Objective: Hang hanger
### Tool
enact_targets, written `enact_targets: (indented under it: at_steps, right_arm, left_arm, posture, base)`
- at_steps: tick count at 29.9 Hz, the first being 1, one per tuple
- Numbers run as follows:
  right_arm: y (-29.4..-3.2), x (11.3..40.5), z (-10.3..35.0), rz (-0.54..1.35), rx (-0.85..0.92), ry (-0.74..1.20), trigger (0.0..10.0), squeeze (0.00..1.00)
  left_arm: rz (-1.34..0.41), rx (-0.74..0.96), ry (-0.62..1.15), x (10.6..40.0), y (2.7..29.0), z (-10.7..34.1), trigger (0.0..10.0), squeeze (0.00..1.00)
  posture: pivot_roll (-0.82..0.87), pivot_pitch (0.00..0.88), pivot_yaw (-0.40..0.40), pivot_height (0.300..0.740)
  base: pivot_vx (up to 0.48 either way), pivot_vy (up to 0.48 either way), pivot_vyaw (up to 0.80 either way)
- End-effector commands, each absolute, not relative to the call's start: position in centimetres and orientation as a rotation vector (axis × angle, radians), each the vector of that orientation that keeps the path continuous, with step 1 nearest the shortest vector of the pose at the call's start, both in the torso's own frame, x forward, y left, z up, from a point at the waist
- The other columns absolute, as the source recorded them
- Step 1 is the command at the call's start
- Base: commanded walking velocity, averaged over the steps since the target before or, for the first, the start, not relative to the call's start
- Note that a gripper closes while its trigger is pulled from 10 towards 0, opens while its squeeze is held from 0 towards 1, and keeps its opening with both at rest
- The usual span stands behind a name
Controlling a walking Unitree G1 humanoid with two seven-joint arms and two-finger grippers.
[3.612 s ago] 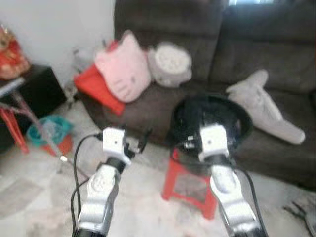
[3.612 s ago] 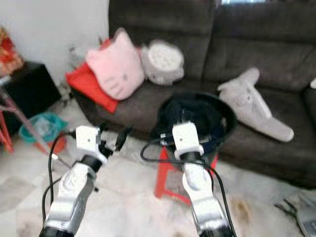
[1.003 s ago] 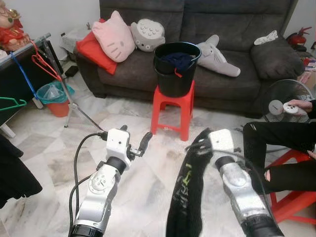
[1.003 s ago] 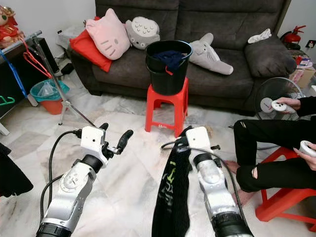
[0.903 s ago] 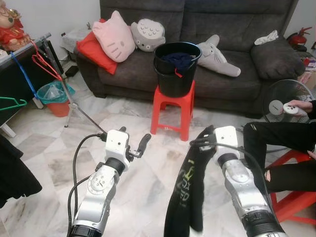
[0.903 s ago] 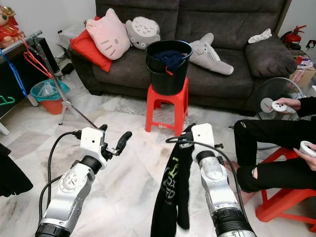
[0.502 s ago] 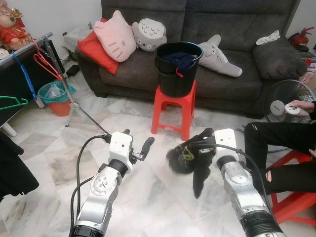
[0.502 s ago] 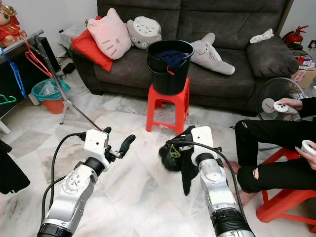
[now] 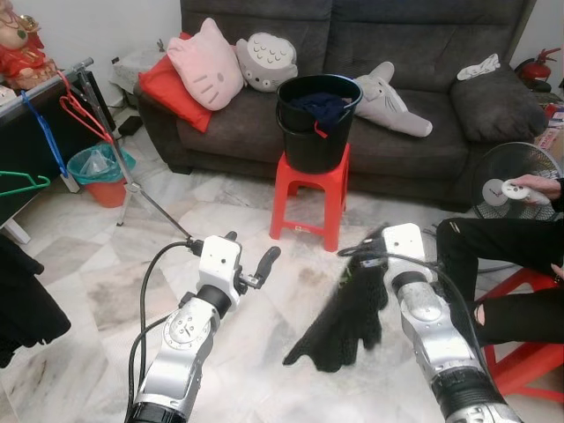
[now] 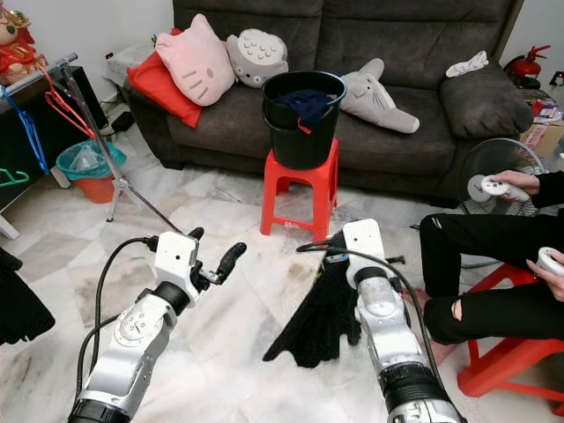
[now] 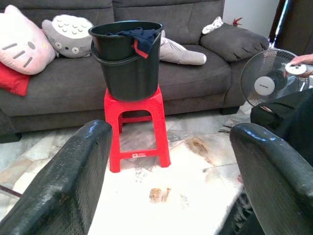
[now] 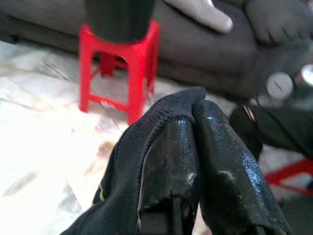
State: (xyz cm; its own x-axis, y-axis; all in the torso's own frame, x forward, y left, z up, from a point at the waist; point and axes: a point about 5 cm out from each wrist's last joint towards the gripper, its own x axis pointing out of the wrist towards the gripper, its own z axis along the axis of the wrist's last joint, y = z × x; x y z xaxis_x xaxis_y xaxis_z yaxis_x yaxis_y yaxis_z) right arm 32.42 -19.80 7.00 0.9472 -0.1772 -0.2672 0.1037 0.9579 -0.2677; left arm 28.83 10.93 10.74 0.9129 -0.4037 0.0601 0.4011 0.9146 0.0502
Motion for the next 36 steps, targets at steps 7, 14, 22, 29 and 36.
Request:
enact_targets:
  at_steps: [7,14,22,29,36]
  right_arm:
    - [-20.0,32.8,7.0,-0.048,-0.298,0.351,10.0,0.0]
    - [-20.4,33.0,7.4,-0.034,-0.284,0.352,10.0,0.0]
    - [-19.1,33.1,7.7,0.013,-0.252,0.305,10.0,0.0]
    - [-18.3,33.0,7.4,0.017,-0.218,0.299,10.0,0.0]
    - [-18.9,33.0,7.5,-0.004,-0.217,0.29,10.0,0.0]
  left_arm:
    - [-0.429,0.058,-0.046,28.9,10.6,10.4,10.0,0.0]
    - [-0.409,0.054,-0.038,28.9,10.9,10.3,10.0,0.0]
    - [-0.365,0.057,-0.03,29.0,11.4,10.2,10.0,0.0]
    - [-0.334,0.058,-0.034,29.2,11.8,10.3,10.0,0.0]
    - [-0.334,0.054,-0.036,29.3,11.6,10.3,10.0,0.0]
  posture:
    - [-0.07,0.0,0.027,0.74]
    - [-0.07,0.0,0.022,0.74]
    - [-0.06,0.0,0.021,0.74]
    - [-0.06,0.0,0.022,0.74]
    - [-0.06,0.0,0.023,0.74]
  base:
    - [0.0,0.0,0.0]
    - [0.0,0.0,0.0]
    - [0.0,0.0,0.0]
    - [0.234,0.0,0.0]
    - [0.328,0.0,0.0]
